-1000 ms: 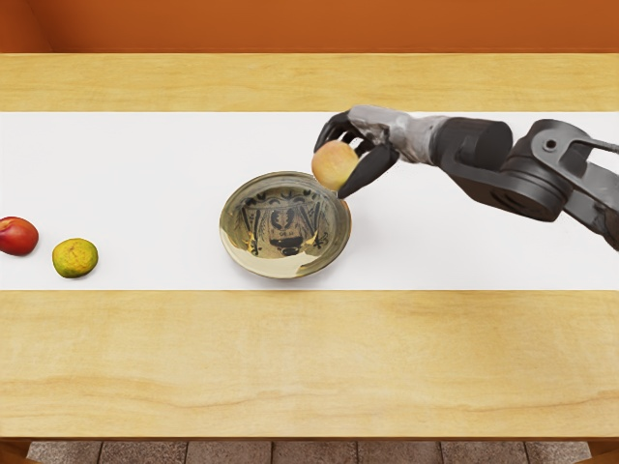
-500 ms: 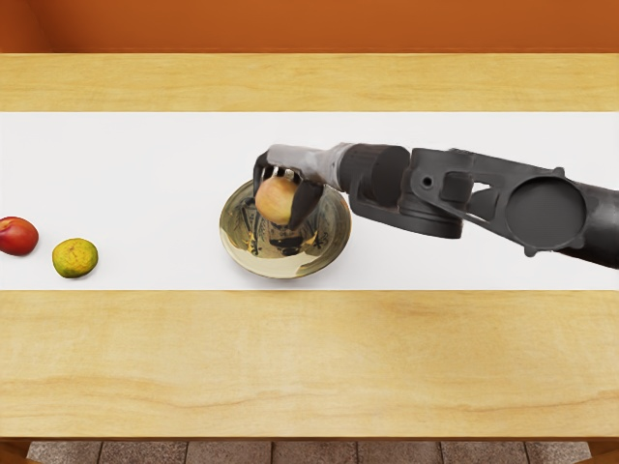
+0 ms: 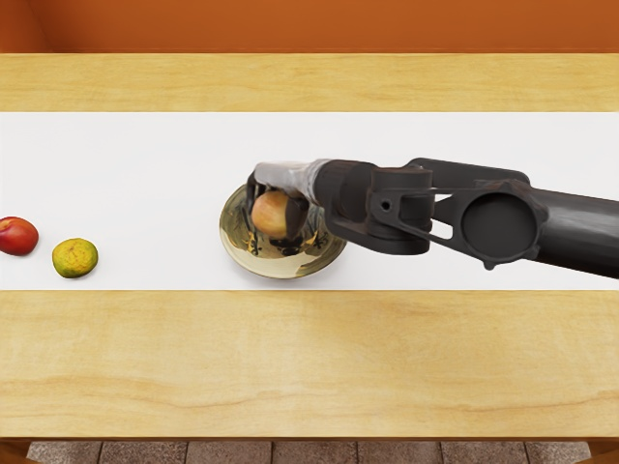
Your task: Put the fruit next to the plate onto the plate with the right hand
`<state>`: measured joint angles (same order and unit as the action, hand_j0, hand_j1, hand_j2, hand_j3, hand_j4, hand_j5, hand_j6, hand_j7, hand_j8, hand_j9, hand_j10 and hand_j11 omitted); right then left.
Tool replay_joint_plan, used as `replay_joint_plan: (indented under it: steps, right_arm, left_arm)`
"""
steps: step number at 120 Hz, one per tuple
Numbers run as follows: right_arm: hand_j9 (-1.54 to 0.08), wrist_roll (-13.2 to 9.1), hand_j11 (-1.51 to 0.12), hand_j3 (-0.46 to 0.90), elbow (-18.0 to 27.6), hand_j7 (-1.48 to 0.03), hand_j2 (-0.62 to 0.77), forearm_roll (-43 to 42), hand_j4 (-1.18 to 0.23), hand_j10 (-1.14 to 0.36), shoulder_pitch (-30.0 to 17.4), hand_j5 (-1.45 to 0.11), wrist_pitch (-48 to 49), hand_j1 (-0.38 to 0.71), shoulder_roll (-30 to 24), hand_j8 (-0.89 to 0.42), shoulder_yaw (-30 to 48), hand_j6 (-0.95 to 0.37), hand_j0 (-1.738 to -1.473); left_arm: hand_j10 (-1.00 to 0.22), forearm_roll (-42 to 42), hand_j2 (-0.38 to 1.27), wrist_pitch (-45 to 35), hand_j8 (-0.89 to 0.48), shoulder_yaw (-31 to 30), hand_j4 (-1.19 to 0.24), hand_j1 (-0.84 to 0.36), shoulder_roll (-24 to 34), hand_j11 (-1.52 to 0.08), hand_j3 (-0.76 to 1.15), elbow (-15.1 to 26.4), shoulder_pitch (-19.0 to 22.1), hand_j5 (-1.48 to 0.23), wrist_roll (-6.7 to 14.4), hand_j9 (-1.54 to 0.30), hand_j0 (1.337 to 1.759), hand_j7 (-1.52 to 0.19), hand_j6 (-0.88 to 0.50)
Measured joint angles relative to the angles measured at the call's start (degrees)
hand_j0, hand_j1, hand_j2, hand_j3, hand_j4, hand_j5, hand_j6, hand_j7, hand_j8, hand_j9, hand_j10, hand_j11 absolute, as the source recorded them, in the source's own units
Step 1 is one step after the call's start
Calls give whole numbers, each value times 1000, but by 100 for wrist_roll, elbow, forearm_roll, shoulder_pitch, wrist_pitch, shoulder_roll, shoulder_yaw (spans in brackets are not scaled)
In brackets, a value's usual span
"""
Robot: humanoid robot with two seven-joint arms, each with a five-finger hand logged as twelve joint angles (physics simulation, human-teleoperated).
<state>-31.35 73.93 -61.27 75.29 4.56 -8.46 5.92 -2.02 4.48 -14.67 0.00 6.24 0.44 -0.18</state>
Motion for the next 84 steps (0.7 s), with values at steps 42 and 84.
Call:
replay_joint_plan:
  steps: [42,84]
  right_arm:
    - [-388,-6,-400,0,-28,-380,8,520,-256,-308,25,-383,16,-53,-156,-205,89,-249,-1657]
    - [-116,26,-118,0,247,-114,-5,3048,-82,-91,-54,-115,1232,-254,-1358,-73,1423,-82,-1658]
  left_arm:
    - [-245,0,49,0,-245,-1,-245,55,0,-318,0,0,0,-318,0,-318,1658,-318,-245]
    - [-245,0,49,0,-245,-1,-245,55,0,-318,0,0,0,-318,0,-318,1658,-318,-245]
